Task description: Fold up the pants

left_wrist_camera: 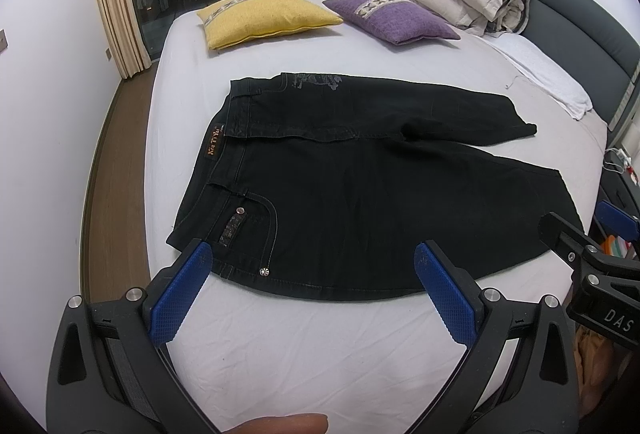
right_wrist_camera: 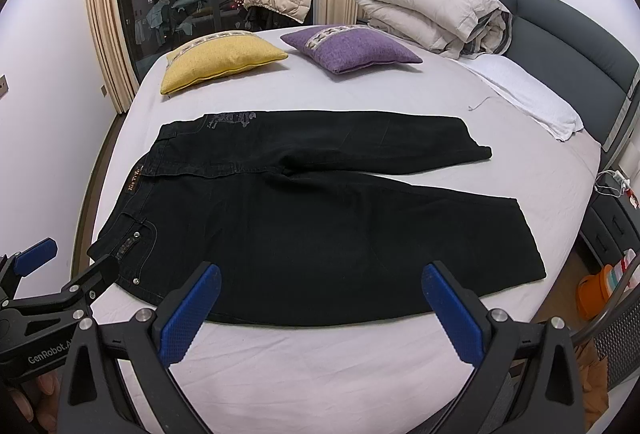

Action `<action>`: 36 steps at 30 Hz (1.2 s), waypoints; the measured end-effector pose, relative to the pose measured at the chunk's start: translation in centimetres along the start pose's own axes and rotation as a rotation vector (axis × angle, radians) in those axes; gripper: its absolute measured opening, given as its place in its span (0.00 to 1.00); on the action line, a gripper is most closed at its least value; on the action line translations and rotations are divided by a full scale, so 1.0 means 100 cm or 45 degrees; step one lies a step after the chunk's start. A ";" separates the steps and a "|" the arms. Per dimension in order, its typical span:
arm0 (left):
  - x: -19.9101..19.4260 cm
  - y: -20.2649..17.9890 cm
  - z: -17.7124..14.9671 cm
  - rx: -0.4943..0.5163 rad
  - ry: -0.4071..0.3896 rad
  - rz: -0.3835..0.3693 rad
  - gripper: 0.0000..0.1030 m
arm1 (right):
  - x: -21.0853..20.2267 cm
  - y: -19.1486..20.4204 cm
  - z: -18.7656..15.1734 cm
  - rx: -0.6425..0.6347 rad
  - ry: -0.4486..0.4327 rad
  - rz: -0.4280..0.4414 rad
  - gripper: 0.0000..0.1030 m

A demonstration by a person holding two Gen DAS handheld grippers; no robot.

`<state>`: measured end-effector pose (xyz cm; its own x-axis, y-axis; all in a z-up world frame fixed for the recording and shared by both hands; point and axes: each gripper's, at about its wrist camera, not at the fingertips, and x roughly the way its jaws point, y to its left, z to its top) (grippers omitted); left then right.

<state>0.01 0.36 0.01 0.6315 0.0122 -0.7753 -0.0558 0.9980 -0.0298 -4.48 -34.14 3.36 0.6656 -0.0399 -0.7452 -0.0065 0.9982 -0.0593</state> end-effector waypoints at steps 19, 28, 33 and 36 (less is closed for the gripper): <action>0.006 0.000 -0.006 0.001 0.023 -0.002 1.00 | 0.009 0.003 -0.011 0.011 0.023 0.006 1.00; 0.019 0.004 -0.002 -0.010 0.037 -0.008 1.00 | 0.009 0.000 -0.012 0.015 0.035 0.017 1.00; 0.032 0.023 0.013 -0.029 0.010 -0.102 1.00 | 0.016 -0.010 -0.009 -0.012 0.027 0.075 1.00; 0.050 0.037 0.035 0.001 0.000 -0.250 1.00 | 0.026 -0.019 0.002 -0.046 0.013 0.140 1.00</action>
<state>5.71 4.36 -1.77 0.6301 -0.1825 -0.7548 0.0689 0.9813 -0.1798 -2.58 -36.15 1.72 0.6519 0.0689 -0.7552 -0.1059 0.9944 -0.0006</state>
